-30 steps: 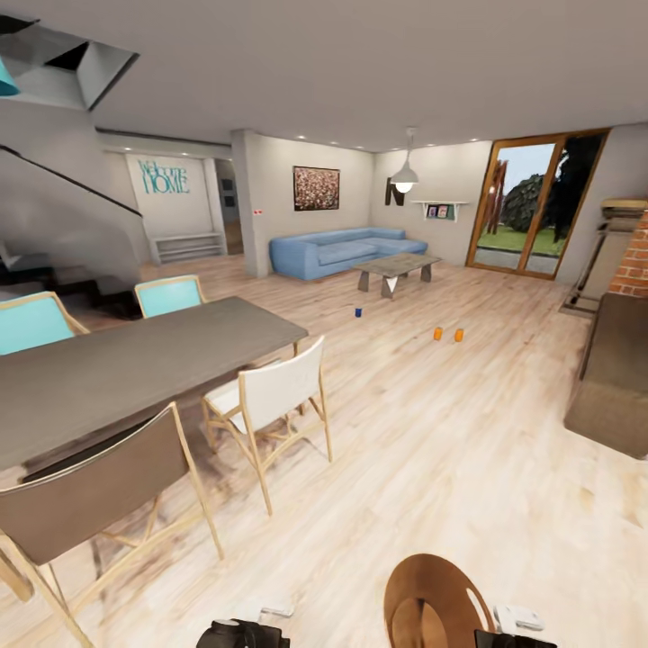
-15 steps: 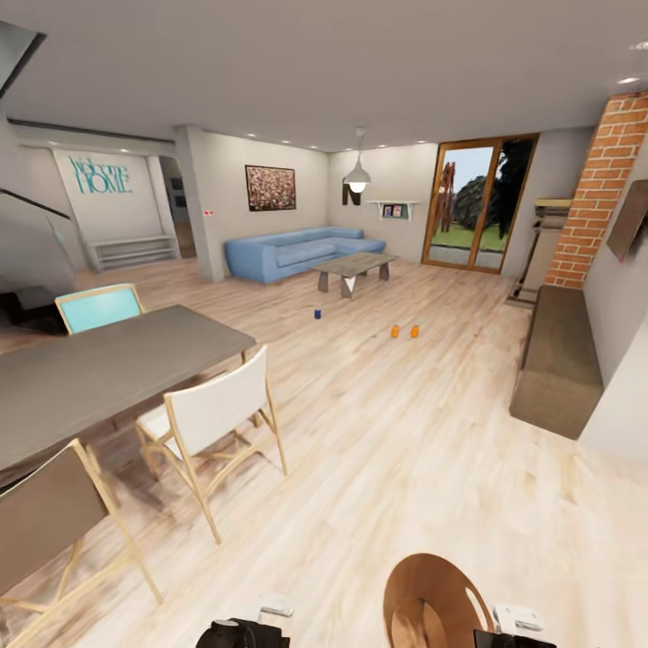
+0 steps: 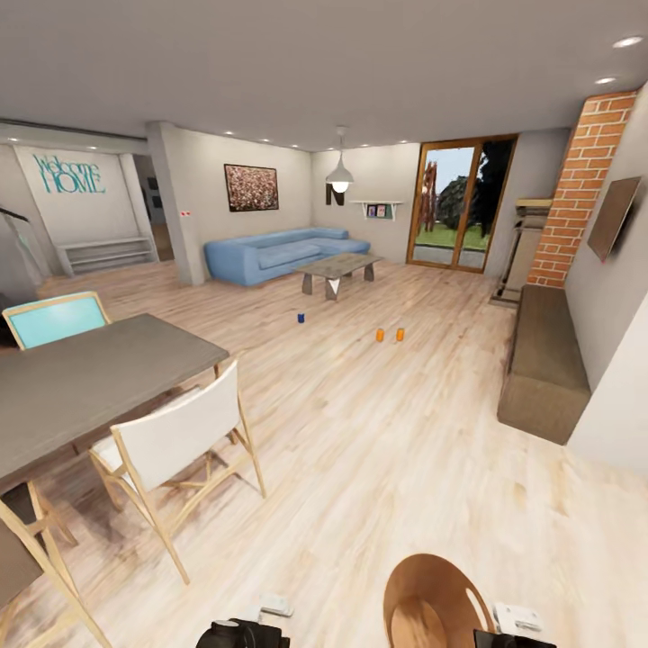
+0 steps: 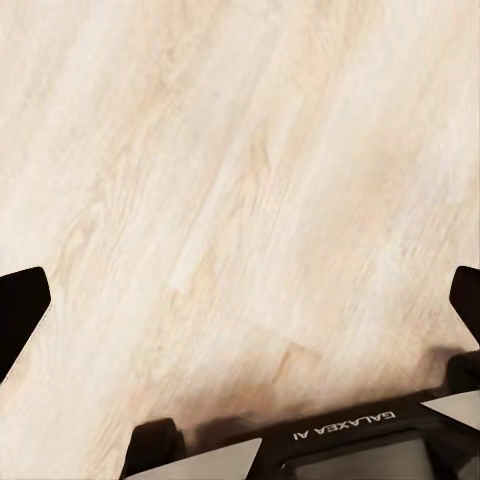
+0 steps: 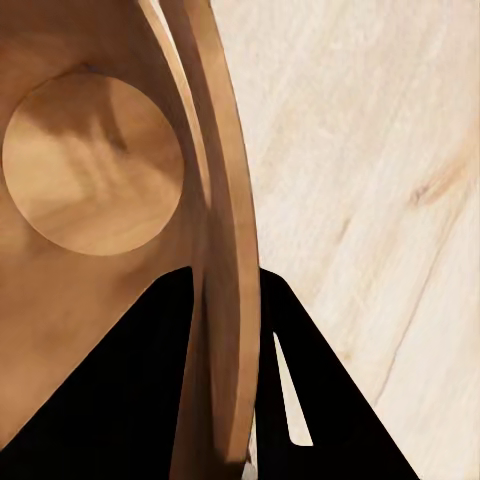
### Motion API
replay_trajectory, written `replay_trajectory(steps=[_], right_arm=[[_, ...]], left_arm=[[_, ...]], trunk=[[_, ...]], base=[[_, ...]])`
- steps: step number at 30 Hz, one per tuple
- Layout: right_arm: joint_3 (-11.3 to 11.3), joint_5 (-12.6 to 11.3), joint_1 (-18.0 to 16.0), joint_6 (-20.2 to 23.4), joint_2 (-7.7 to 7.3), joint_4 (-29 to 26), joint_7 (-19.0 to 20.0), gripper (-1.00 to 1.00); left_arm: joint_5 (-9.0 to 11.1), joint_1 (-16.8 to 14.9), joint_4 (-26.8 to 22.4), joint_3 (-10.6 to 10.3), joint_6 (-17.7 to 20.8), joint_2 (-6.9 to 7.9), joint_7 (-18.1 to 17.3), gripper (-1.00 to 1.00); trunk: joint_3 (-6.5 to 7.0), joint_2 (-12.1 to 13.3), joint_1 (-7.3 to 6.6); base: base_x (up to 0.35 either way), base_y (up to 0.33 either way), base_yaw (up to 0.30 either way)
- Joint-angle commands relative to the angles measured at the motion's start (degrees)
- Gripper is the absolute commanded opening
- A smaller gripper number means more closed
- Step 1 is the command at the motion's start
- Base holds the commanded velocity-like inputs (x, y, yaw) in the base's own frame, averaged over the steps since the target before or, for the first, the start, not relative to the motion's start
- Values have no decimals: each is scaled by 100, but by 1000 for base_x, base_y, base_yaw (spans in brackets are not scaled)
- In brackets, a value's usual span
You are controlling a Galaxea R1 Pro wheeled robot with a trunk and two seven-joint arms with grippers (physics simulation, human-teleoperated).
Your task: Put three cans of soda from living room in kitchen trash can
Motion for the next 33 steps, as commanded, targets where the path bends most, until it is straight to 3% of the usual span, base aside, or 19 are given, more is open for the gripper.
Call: replay_trajectory(steps=[1,12,33], right_arm=[[-3,-38,-3,6,1,-6,37,-100],[-12,-44,-3,-24,-8,-6,37,-100],[-31,-32,-3,-13,-36,-6,287,-100]], left_arm=[[0,1,1,-1,-1,0,0,100],[0,0,2,-4,-4,-2,0,100],[0,0,2,-4,-4,-4,0,100]], trunk=[[0,0,0],[-24,0,0],[-25,0,0]], base=[[339,-8,-3],[337,-24,-1],[301,-167,-40]])
